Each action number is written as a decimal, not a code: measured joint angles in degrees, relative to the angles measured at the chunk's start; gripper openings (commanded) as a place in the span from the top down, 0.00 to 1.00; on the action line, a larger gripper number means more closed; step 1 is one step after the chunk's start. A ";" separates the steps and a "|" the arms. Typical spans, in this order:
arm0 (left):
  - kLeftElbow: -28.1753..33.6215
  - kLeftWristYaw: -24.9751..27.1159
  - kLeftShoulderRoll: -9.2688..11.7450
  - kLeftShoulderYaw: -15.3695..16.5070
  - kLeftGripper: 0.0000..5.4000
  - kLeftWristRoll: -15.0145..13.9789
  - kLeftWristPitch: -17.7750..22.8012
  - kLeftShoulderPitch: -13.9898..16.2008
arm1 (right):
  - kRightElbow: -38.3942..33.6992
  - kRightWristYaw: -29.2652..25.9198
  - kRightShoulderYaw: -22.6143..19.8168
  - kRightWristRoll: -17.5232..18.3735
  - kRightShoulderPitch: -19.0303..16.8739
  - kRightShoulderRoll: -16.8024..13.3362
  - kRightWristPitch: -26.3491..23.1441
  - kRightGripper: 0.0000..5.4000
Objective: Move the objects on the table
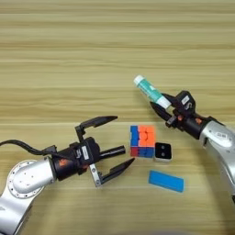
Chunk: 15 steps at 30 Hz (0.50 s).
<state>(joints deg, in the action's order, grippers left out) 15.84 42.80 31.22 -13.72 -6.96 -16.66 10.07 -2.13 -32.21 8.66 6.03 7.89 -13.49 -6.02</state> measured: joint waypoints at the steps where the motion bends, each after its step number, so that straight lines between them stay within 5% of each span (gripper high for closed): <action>1: 0.00 0.00 -0.16 0.00 0.00 0.00 0.00 -0.01 | -0.59 -0.59 0.00 0.12 -0.48 -0.16 0.25 0.68; 15: 1.57 0.22 -0.80 1.08 0.00 -4.31 1.32 0.05 | -11.11 -9.72 1.06 7.77 -8.28 -2.60 5.45 0.68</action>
<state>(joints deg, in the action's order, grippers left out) 17.40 43.02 30.42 -12.64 -11.26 -15.34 10.12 -13.25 -41.94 9.72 13.80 -0.40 -16.09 -0.57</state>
